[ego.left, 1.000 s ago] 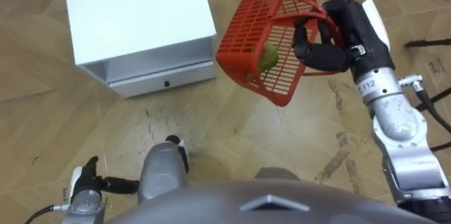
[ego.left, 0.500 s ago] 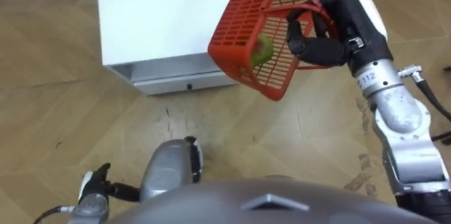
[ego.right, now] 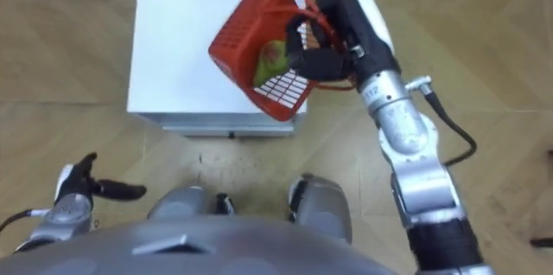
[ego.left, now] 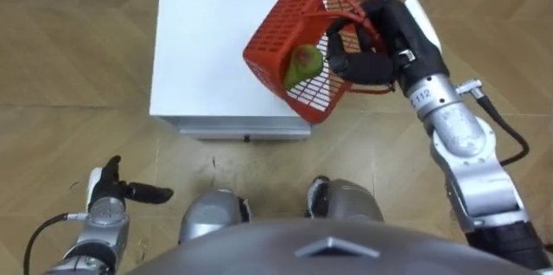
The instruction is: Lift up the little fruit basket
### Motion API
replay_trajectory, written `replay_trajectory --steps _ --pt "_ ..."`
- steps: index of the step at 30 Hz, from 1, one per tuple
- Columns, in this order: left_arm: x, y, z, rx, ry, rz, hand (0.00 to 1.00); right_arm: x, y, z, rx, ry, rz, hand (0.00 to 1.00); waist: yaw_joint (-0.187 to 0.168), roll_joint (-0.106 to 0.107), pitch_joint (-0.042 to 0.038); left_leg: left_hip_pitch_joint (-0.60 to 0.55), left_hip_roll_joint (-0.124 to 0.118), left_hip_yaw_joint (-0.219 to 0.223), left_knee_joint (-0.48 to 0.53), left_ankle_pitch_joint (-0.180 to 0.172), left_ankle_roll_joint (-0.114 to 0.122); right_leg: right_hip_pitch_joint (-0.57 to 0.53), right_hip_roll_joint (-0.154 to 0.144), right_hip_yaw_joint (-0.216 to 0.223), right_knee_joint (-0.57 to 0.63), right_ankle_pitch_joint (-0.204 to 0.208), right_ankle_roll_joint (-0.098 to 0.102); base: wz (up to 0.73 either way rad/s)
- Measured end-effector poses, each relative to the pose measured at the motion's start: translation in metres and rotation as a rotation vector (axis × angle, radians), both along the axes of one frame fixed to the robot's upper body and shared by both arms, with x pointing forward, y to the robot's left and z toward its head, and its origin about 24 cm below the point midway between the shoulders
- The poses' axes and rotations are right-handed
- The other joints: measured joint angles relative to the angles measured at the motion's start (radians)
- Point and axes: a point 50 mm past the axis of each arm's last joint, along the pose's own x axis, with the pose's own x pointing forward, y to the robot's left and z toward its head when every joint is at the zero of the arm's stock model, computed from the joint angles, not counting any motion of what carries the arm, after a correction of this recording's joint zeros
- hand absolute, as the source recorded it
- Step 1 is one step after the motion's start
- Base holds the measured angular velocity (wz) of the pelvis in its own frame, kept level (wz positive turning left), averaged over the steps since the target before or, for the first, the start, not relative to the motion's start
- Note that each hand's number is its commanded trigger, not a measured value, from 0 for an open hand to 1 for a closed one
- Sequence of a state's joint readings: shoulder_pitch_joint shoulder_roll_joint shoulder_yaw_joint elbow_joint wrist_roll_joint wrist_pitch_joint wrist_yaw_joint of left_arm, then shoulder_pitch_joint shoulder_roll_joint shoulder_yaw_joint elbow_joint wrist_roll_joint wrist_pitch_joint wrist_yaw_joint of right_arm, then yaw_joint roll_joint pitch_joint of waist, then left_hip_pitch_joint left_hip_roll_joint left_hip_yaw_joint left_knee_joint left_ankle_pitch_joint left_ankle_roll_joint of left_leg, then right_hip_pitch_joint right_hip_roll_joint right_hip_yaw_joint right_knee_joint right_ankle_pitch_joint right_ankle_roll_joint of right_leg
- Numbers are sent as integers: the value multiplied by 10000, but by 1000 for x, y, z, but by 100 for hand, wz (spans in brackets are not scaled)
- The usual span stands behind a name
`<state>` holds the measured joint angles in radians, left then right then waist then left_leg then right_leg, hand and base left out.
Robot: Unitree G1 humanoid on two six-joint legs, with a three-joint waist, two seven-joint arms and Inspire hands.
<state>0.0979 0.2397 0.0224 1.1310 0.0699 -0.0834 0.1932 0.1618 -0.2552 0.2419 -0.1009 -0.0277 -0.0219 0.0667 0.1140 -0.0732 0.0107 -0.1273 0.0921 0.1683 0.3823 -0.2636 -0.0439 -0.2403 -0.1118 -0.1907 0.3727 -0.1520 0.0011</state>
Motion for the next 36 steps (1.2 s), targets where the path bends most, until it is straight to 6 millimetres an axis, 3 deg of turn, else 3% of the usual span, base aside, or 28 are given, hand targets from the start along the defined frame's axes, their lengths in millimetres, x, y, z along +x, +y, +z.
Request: replay_trajectory --steps 1,2,3,7,10,15,22,25,27,28,30,36 --pt "0 -1 0 -21 1 -11 0 1 1 1 84 -13 53 100 -17 -22 21 -26 -6 -95 -442 84 21 115 62 7 -175 32 -1 0" --pt "-2 -2 -1 -45 36 3 0 2 3 0 165 26 116 100 43 -98 39 -40 29 -79 -1051 463 -5 227 183 -31 -365 42 -3 11" --pt "-8 -2 -2 -48 230 83 0 2 4 -2 209 111 120 100 68 -169 -13 93 41 -77 -1169 550 -3 397 249 -128 -649 142 45 9" --pt "-30 0 -5 -24 963 180 0 2 2 -6 190 254 64 100 61 -248 -17 193 -5 -113 -1177 562 11 1060 403 -389 -1729 534 210 11" --pt "-36 3 -5 53 1244 169 0 1 1 -19 201 805 -122 100 116 -255 -11 241 -20 -137 -1292 561 12 1132 363 -676 -1743 546 219 14" --pt "-30 2 -5 213 1378 -231 0 -1 -3 -38 9 1614 -305 100 286 -299 -16 -56 -27 -251 -1289 601 82 929 313 -1002 -1689 542 216 9" --pt "-27 0 -6 262 1629 -429 0 7 -5 -48 -216 1983 -401 100 295 -320 0 -1025 -21 -485 -958 633 137 258 221 -1417 -1490 593 127 10" --pt "-30 0 -6 273 1766 -445 0 3 -6 -63 -401 2633 -433 100 325 -449 27 -1259 -24 -639 -886 640 135 116 219 -1555 -1470 598 117 11" --pt "-31 1 -6 289 1791 -436 0 2 -6 -65 -411 2730 -459 100 332 -527 64 -1327 -28 -691 -863 645 138 64 215 -1633 -1479 598 117 13" --pt "-32 2 -6 294 1825 -427 0 2 -7 -66 -428 2751 -501 100 325 -576 37 -1423 -40 -737 -849 644 139 -6 207 -1690 -1479 599 117 7" --pt "-33 2 -6 300 1882 -404 0 3 -7 -66 -465 2761 -617 100 339 -632 58 -1481 -46 -760 -776 645 140 -58 205 -1699 -1479 599 117 5" --pt "-34 -1 -8 239 2013 -548 0 7 -10 -65 -523 2539 -1113 100 328 -660 69 -1755 -151 -868 -765 668 178 -272 118 -1720 -1504 595 125 3"
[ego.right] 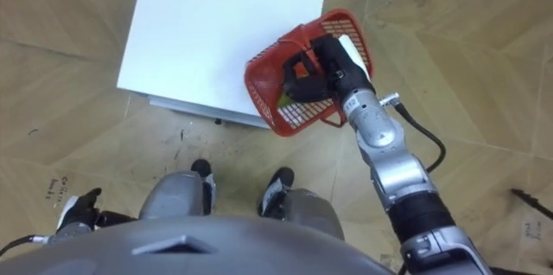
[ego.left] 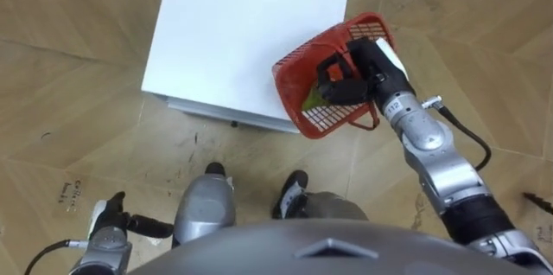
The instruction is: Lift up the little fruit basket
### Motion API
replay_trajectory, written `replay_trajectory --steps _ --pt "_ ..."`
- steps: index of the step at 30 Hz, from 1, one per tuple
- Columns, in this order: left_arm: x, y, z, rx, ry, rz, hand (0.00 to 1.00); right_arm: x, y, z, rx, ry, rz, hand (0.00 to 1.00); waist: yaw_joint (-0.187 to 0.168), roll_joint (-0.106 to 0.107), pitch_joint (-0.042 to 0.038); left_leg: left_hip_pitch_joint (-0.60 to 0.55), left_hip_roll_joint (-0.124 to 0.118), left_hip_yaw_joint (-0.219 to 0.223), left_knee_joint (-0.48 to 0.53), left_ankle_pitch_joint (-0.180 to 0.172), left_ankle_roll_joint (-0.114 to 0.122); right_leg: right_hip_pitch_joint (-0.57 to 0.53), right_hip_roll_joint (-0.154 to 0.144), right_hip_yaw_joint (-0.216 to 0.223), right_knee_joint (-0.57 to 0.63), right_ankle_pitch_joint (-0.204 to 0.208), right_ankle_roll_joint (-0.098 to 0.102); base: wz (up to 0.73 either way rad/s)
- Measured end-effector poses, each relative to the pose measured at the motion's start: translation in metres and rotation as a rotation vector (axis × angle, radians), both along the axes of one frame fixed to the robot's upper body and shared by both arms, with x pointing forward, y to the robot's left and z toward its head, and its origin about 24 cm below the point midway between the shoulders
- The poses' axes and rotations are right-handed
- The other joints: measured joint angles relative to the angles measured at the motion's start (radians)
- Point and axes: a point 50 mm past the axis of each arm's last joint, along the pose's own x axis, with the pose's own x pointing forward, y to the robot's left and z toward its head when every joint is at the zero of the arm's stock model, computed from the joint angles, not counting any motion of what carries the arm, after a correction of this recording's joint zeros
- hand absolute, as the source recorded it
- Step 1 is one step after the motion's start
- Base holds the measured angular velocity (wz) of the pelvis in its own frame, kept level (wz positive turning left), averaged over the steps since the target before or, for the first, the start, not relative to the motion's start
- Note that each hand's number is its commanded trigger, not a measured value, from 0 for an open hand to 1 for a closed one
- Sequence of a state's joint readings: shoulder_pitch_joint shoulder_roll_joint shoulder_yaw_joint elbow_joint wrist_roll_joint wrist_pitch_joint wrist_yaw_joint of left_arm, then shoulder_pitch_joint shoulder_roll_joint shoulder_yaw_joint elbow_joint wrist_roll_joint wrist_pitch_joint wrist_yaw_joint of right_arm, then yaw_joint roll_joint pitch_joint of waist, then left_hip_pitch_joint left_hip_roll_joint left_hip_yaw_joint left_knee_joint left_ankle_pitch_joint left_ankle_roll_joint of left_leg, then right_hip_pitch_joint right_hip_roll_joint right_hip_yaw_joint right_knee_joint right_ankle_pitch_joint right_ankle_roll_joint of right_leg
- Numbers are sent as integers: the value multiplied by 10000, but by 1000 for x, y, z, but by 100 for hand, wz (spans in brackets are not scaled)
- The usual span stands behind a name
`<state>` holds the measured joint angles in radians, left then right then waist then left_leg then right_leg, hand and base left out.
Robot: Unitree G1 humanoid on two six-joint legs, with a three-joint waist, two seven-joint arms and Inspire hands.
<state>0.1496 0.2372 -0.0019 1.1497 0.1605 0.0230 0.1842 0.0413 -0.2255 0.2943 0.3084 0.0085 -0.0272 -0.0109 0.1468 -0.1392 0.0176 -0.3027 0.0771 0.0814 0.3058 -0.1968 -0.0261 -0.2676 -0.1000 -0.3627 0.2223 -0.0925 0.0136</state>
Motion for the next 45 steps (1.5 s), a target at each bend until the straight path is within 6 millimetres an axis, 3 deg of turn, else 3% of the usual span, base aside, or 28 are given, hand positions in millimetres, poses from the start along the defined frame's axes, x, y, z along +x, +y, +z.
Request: replay_trajectory --steps 8,16,21,27,28,29,30,36,45 --pt "-2 -3 -2 -29 237 -388 0 -3 12 -2 463 77 40 100 33 11 3 -330 -28 -260 219 11 19 -84 -31 -316 3 3 10 10" --pt "-9 -5 -3 -65 453 -468 0 -2 15 -2 1099 157 -304 100 299 -7 -9 -477 -44 -359 176 27 42 -124 -68 -517 17 4 10 5" --pt "-12 -7 -4 -93 751 -653 0 8 17 6 1070 -257 -296 100 328 -56 -16 -599 -55 -362 246 41 57 -315 -125 -554 165 3 10 0" --pt "-12 -7 -4 -102 775 -712 0 27 22 18 809 -837 -132 100 339 -259 47 -787 -112 -375 416 43 70 -382 -182 -583 164 3 12 4" --pt "-12 -7 -4 -149 801 -718 0 30 23 19 643 -874 -106 81 339 -268 45 -876 -124 -432 488 32 89 -393 -188 -633 164 4 13 10" --pt "-11 -7 -4 -171 802 -723 0 32 23 19 582 -886 -108 29 362 -261 50 -909 -117 -441 518 17 110 -396 -187 -673 164 6 15 13" --pt "-12 -7 -4 -202 827 -726 0 34 23 19 504 -896 -169 0 433 -256 53 -977 -104 -466 550 -9 132 -396 -184 -759 164 8 19 11" --pt "-13 -7 -4 -234 957 -695 0 42 33 23 668 -1109 -441 0 609 -182 105 -1097 -121 -597 636 -8 138 -396 -201 -849 199 14 27 6" --pt "-13 -8 -5 -382 992 -712 0 45 32 26 595 -1295 -653 0 811 -106 135 -1105 -138 -615 584 -28 165 -407 -218 -886 198 15 32 0"
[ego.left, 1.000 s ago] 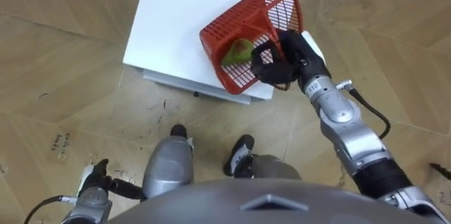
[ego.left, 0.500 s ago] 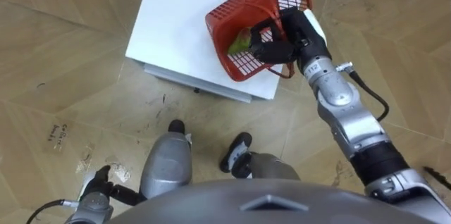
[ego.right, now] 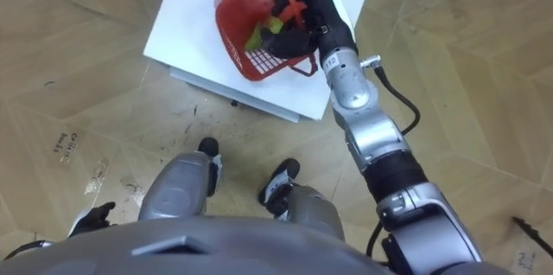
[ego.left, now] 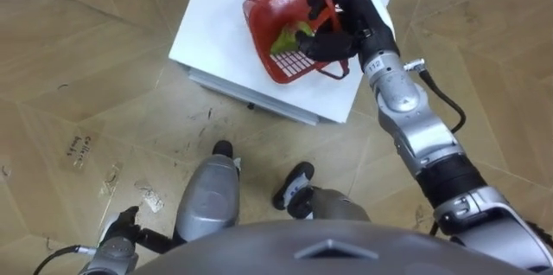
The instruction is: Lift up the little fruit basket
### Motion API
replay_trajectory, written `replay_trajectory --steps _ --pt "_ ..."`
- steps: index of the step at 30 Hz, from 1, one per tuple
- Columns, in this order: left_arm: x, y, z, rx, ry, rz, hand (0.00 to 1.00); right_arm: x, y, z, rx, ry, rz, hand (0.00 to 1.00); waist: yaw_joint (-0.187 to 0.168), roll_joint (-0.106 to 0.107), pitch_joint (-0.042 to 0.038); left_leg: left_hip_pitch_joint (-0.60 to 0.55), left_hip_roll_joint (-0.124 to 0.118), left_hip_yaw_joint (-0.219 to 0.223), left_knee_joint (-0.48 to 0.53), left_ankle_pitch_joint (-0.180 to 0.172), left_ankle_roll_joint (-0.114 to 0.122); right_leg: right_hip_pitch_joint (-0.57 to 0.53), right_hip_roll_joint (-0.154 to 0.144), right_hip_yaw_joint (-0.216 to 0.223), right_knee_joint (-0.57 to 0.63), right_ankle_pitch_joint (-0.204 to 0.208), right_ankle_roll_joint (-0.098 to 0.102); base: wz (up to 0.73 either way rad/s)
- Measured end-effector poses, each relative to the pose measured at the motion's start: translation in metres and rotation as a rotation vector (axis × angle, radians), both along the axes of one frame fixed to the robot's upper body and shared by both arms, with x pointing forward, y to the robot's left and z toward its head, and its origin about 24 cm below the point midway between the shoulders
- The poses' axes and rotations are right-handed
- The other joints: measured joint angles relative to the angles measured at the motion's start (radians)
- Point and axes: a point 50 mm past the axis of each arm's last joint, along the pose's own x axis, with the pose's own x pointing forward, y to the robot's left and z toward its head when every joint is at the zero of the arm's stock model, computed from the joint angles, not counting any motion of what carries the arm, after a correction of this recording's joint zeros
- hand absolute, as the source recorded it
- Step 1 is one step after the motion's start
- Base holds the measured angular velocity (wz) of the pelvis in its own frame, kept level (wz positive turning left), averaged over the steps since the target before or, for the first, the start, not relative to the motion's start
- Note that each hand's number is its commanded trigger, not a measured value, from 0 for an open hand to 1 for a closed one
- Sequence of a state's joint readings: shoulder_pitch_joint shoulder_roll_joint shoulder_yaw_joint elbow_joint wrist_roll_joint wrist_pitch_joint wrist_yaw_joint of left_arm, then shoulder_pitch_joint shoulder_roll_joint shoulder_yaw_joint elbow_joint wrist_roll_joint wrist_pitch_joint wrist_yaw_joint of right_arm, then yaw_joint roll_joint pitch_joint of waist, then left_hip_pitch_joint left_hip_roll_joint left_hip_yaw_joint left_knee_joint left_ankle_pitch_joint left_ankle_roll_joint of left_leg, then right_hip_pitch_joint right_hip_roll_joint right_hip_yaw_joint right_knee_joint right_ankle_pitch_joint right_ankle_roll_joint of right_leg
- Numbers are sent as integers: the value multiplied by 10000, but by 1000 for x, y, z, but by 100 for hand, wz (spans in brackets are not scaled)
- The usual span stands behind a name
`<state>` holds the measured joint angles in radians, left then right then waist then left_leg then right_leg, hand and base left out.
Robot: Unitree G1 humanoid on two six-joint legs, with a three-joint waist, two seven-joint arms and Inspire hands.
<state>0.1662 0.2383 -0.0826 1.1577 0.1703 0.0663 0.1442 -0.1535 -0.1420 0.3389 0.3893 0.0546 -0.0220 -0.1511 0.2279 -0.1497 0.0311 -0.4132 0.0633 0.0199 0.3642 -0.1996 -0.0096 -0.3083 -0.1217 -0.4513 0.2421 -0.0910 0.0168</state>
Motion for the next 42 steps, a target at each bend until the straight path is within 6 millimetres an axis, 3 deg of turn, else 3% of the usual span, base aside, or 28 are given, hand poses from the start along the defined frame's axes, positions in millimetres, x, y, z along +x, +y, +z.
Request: replay_trajectory --steps 23,36,42 --pt "7 0 0 -171 -67 -55 0 -8 5 -12 -163 562 569 0 -14 -60 -34 49 -11 12 85 2 3 21 -13 73 50 -4 6 0" --pt "10 1 1 -124 -173 -101 0 -7 5 -9 -163 422 622 0 -45 -137 -64 325 -22 31 141 1 5 272 -37 83 86 -3 7 0" --pt "14 1 2 -90 -358 -110 0 -7 1 -3 -180 -7 455 0 -338 -136 -71 724 -21 138 -15 -1 20 629 -8 147 -52 31 60 -2"
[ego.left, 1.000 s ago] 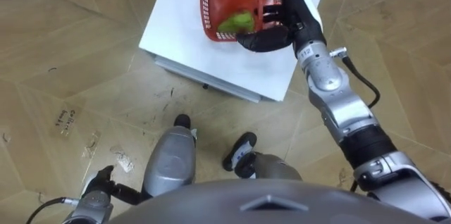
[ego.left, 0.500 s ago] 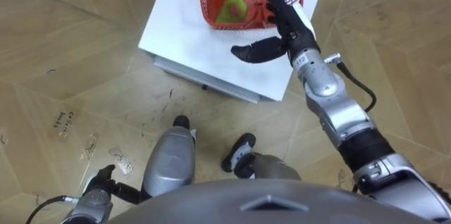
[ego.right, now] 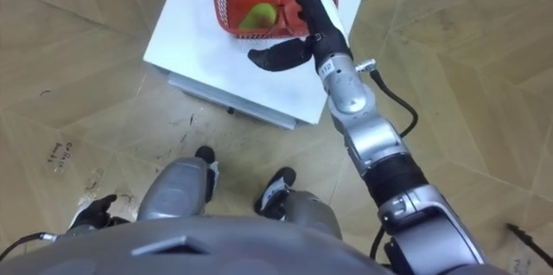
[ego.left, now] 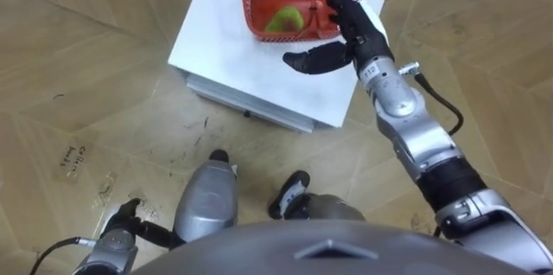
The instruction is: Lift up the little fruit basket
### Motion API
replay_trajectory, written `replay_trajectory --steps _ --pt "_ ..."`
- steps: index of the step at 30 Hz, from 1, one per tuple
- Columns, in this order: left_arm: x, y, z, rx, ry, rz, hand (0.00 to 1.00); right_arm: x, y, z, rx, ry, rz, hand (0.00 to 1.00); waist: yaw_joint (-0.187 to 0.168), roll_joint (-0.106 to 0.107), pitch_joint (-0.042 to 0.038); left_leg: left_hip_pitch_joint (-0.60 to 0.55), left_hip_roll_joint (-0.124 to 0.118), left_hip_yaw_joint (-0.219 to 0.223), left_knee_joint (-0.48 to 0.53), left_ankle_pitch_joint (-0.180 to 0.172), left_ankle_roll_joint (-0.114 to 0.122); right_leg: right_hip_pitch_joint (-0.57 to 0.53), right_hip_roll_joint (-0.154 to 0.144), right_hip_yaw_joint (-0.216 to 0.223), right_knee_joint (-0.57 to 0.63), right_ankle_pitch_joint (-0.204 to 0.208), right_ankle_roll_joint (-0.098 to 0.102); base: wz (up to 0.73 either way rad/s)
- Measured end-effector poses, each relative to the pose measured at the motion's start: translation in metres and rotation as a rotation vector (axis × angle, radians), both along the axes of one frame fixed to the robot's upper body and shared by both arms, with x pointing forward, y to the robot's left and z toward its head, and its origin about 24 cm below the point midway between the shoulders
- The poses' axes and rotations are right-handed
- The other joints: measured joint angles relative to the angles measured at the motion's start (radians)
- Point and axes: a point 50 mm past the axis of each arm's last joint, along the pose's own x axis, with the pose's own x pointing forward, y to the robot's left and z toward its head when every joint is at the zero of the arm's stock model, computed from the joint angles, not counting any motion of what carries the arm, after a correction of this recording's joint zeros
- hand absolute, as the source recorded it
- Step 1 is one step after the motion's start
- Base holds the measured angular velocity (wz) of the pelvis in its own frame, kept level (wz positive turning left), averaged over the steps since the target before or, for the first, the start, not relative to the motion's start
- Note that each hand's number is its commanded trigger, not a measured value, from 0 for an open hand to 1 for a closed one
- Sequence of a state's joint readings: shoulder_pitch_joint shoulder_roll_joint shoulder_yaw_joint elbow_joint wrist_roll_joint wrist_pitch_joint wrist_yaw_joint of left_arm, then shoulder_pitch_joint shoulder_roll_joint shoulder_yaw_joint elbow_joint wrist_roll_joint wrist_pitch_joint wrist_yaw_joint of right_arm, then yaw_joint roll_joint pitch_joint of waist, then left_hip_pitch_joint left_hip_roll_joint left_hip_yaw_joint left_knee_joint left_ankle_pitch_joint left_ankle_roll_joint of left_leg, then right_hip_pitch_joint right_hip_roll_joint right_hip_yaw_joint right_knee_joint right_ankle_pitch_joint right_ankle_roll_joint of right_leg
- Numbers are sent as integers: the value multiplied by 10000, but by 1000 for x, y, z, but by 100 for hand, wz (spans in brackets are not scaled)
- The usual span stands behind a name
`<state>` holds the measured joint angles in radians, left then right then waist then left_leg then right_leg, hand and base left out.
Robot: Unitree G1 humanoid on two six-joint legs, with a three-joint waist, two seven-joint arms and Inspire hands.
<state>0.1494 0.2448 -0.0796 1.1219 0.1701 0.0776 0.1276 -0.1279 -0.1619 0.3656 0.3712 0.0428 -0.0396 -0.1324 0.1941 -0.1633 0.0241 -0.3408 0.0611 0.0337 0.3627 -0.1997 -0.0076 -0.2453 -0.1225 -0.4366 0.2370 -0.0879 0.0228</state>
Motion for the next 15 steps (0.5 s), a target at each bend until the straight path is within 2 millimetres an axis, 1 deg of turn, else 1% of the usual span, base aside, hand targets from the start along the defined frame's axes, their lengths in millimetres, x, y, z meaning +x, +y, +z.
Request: replay_trajectory --steps 1,2,3,4,5,6,7,8,9,10,11,12,13,14,15 --pt "0 0 0 4 -36 38 0 -5 -3 -2 -111 -25 -90 0 0 8 -20 146 13 106 -78 -2 2 58 8 127 0 4 6 -18" --pt "1 0 0 8 -81 60 0 -7 -5 -2 -141 -53 -150 0 -3 17 -17 220 21 165 -125 -2 2 80 12 194 0 5 8 -22" --pt "2 1 1 59 -211 95 0 -12 -8 -1 -120 -166 -290 0 -49 53 -26 309 29 242 -191 -2 2 96 15 239 0 5 8 -19" --pt "2 2 1 174 -330 181 0 -17 -11 -2 -118 -257 -408 0 -138 115 -16 443 42 320 -256 -2 2 172 17 274 -12 6 10 -20" --pt "2 3 2 212 -356 234 0 -20 -13 -3 -155 -243 -455 0 -192 142 -30 540 50 381 -300 -3 1 216 23 320 -11 6 10 -24" --pt "2 3 2 283 -394 273 0 -24 -17 -6 -252 -127 -501 0 -294 242 -48 760 53 504 -415 -3 1 323 25 472 -12 7 11 -22" --pt "3 3 2 298 -425 268 0 -27 -20 -7 -305 -61 -543 0 -334 300 -66 868 52 553 -472 -3 1 377 24 507 -11 7 12 -27" --pt "4 4 3 333 -523 336 0 -33 -26 -10 -452 41 -670 0 -448 401 -110 1097 50 659 -613 -1 2 491 18 570 -13 7 13 -27" --pt "5 6 4 375 -643 509 0 -36 -30 -11 -547 72 -872 0 -519 494 -153 1310 58 814 -733 0 2 560 29 743 -9 7 13 -47" --pt "5 8 5 446 -772 718 0 -36 -34 -10 -749 12 -978 0 -558 546 -181 1511 102 1062 -861 0 2 605 48 930 -10 7 16 -46" --pt "6 9 5 492 -858 823 0 -36 -37 -9 -860 -60 -1049 0 -595 572 -181 1630 125 1115 -935 6 -3 646 52 1025 -11 7 17 -44" --pt "8 10 6 593 -1034 982 0 -39 -43 -7 -1116 -193 -1233 0 -707 642 -207 1869 127 1216 -1050 11 -3 759 62 1116 -10 6 19 -27" --pt "8 10 6 648 -1124 1112 0 -42 -49 -6 -1458 -293 -1392 0 -812 752 -180 2168 127 1301 -1208 22 -1 962 79 1185 -23 4 21 -20" --pt "9 10 7 658 -1164 1144 0 -44 -52 -7 -1577 -284 -1496 0 -889 791 -186 2296 122 1306 -1267 23 -1 1044 85 1201 -36 4 23 -9" --pt "10 8 7 721 -1300 1198 0 -51 -59 -11 -1873 -148 -1768 0 -1037 846 -216 2493 112 1302 -1357 22 -1 1227 100 1199 -111 -2 32 0"
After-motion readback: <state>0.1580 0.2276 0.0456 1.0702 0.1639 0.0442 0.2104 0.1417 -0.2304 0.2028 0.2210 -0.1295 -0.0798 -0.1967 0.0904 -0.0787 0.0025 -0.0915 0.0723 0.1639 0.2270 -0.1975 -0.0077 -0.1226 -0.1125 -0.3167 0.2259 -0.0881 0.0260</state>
